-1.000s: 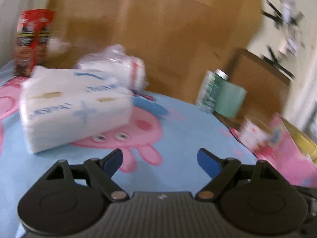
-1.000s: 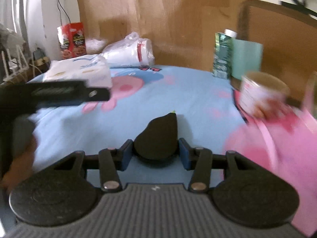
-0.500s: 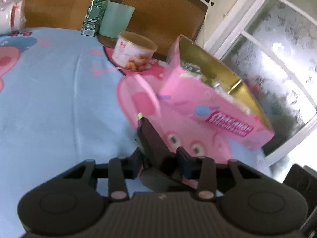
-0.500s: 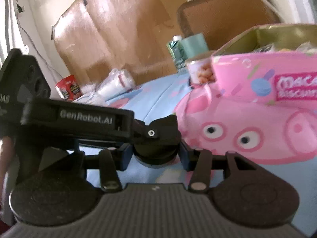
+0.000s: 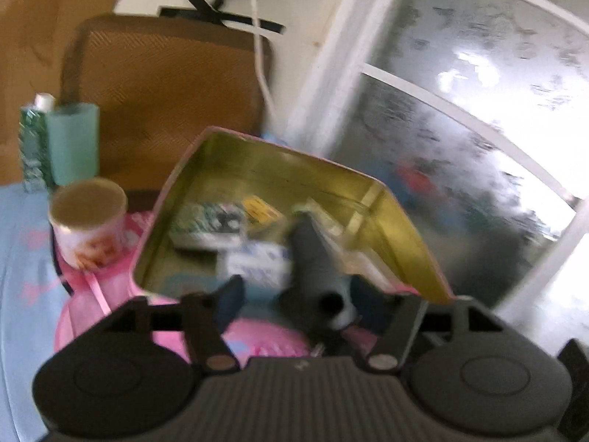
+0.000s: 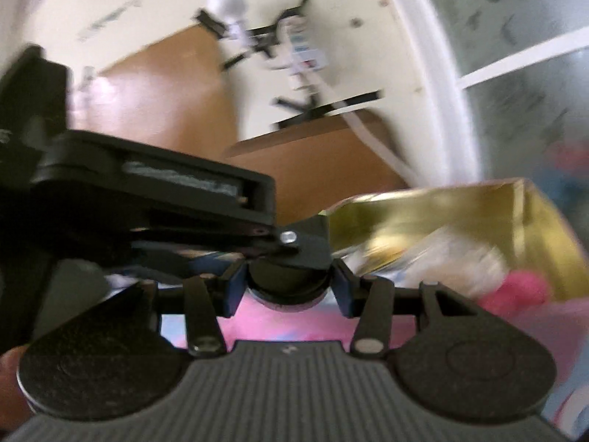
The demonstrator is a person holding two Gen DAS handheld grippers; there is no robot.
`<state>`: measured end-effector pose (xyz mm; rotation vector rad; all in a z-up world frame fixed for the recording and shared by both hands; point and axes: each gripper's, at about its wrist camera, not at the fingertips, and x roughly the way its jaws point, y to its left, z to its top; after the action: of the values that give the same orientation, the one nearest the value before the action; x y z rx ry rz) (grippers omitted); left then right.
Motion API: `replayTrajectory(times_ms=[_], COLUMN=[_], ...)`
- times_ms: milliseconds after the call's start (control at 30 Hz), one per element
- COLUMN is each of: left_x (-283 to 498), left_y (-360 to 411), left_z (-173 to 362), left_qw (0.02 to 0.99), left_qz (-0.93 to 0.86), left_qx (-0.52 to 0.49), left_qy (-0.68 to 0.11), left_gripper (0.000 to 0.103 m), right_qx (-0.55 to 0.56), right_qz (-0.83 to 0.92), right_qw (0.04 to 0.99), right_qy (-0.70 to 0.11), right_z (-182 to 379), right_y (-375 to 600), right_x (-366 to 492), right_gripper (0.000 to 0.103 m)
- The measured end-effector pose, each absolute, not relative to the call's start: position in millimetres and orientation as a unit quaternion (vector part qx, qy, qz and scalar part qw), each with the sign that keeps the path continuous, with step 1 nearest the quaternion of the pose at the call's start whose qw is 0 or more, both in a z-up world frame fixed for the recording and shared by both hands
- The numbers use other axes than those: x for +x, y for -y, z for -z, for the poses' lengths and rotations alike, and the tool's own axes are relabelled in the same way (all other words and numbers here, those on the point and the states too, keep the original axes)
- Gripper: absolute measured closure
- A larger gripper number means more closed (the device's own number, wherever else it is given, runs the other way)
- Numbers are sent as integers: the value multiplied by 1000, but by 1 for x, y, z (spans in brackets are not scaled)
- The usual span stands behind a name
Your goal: Organize soft objects
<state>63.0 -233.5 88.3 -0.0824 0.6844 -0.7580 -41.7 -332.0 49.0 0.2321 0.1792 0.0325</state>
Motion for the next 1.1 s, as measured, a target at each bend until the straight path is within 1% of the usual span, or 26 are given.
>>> replayTrajectory(times_ms=[100,167,300,367,533,667,733,867,967,1033,1100], left_x=[62,58,54,52,31,13,7,-3,-8,-11,-14], left_y=[236,227,205,196,180,165,157,141,132,126,122], left_z=[-85,-83,-83,-82,-78,-73,-70,-64,-61,-60,-59], left_qw=[889,895,911,915,931,937,938,942,944,945,944], left_qz=[336,328,297,284,243,225,218,198,186,181,179], left_qx=[-34,-41,-34,-32,17,37,41,46,49,50,54], left_qy=[-308,-300,-284,-285,-271,-265,-267,-267,-267,-268,-270], left_gripper=[31,30,29,30,29,20,18,7,1,0,0], right_qx=[87,95,117,109,105,112,123,150,174,188,207], right_qz=[41,54,56,62,56,60,57,45,35,33,28], right_qw=[989,987,987,989,991,990,988,982,975,970,965], right_qy=[-109,-114,-97,-82,-63,-63,-73,-108,-135,-148,-159], right_z=[-42,-36,-27,-30,-34,-33,-30,-24,-21,-21,-21], right_y=[351,359,362,357,341,331,327,321,319,317,317], right_x=[-10,-6,-24,-35,-65,-83,-90,-97,-97,-97,-96], right_gripper=[35,33,34,34,34,34,34,34,33,29,28])
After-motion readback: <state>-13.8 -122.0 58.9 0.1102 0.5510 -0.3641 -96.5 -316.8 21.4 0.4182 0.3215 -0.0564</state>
